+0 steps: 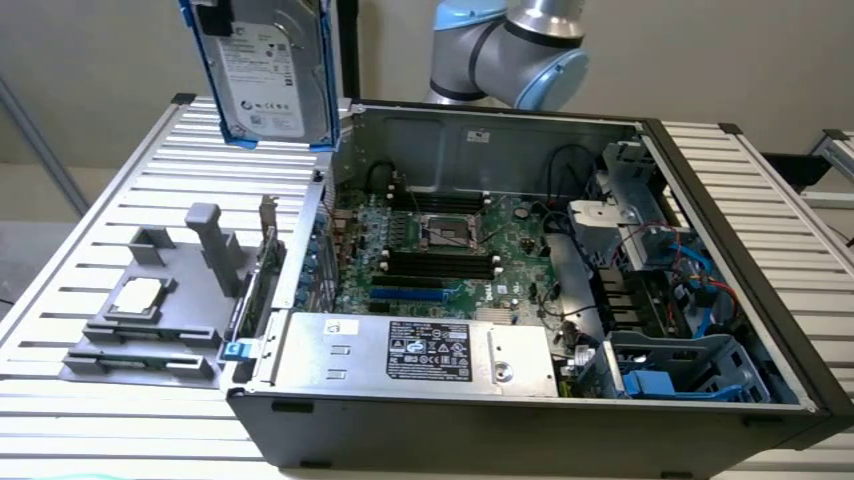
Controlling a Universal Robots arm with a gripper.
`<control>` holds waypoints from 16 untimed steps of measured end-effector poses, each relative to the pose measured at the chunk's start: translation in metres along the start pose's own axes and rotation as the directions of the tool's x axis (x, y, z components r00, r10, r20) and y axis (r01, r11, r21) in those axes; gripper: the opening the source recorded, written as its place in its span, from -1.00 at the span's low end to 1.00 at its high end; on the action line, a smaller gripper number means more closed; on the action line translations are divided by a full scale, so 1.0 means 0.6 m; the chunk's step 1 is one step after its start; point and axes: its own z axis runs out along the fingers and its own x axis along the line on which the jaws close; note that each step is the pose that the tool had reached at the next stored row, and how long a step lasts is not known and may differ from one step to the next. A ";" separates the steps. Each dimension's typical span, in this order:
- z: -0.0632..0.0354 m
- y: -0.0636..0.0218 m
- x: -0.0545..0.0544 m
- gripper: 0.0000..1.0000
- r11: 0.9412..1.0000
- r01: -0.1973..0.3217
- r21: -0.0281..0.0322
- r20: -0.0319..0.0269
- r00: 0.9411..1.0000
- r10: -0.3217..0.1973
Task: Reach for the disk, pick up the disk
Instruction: 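Pick up the disk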
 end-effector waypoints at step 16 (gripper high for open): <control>-0.002 -0.114 0.042 -0.35 1.000 0.000 0.000 0.000 1.000 0.000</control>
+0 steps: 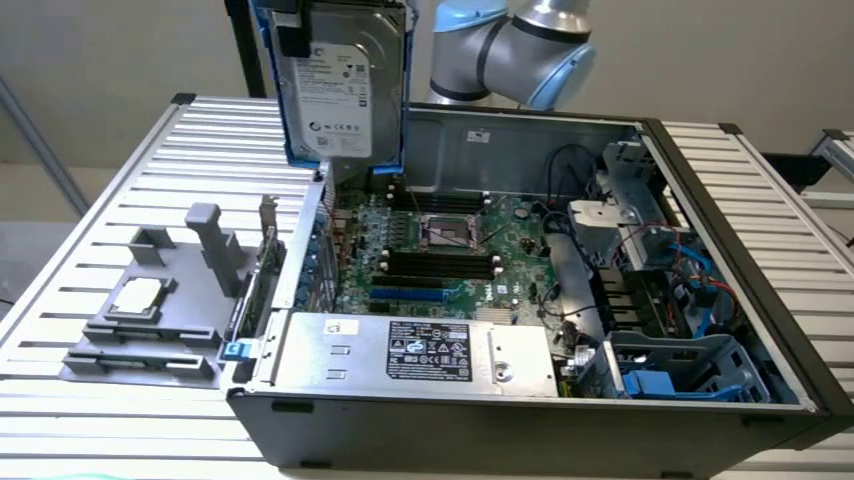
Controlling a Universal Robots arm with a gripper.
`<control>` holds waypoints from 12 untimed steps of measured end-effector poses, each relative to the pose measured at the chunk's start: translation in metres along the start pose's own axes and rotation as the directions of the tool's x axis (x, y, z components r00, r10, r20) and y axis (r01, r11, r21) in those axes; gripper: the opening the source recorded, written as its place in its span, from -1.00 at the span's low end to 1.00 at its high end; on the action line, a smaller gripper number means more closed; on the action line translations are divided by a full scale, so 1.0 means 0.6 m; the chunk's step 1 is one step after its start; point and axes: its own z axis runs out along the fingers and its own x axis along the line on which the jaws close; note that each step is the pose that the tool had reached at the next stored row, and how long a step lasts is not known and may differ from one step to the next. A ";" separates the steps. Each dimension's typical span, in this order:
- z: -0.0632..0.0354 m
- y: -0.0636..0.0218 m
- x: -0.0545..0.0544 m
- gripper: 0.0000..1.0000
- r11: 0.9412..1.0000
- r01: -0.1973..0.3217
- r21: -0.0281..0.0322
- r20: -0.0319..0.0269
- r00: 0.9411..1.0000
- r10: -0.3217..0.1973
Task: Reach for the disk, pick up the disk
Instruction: 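Pick up the disk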
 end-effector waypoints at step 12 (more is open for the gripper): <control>-0.001 -0.092 0.018 -0.35 1.000 0.000 0.000 0.000 1.000 0.000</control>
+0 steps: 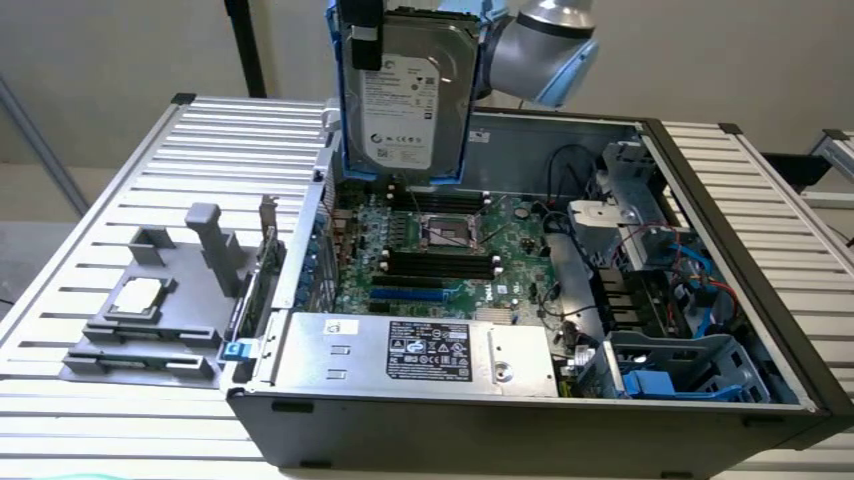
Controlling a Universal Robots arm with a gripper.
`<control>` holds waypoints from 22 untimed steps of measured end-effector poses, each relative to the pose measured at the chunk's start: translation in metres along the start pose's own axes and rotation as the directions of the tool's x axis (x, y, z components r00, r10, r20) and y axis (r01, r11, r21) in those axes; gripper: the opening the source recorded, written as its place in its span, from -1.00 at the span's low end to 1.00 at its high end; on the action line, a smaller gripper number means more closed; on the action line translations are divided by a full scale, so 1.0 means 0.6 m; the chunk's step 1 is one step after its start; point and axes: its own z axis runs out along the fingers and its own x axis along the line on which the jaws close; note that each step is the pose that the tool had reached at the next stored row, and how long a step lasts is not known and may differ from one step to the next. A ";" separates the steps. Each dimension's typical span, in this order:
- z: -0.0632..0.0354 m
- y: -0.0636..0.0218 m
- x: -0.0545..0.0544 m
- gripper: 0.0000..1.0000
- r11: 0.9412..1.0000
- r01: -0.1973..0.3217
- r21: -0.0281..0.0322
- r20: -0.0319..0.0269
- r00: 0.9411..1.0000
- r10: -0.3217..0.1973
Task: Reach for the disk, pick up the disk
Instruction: 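Pick up the disk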
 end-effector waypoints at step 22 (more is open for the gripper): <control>-0.001 -0.168 0.037 -0.35 1.000 0.000 0.000 0.000 1.000 0.000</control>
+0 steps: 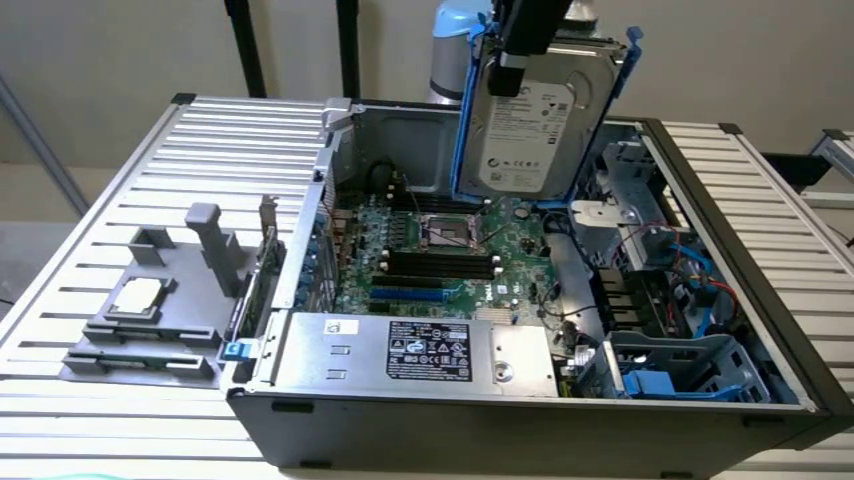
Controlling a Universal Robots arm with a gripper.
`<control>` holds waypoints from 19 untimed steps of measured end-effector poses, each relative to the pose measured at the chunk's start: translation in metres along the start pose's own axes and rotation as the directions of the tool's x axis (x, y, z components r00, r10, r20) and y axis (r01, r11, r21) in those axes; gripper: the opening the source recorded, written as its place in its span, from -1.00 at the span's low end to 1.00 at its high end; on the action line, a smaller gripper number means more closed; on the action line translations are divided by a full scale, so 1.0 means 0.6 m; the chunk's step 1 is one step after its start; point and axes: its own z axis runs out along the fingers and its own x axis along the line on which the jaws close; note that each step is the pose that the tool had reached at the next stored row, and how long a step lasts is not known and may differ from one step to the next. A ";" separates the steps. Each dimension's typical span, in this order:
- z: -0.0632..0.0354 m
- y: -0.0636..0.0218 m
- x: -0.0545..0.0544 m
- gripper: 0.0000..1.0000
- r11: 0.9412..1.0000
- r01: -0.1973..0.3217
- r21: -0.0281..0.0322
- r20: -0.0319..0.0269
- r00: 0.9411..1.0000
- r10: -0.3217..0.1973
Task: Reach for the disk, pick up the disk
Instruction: 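Pick up the disk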
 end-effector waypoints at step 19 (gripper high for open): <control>-0.004 -0.072 0.099 -0.35 1.000 0.000 0.000 0.000 1.000 0.000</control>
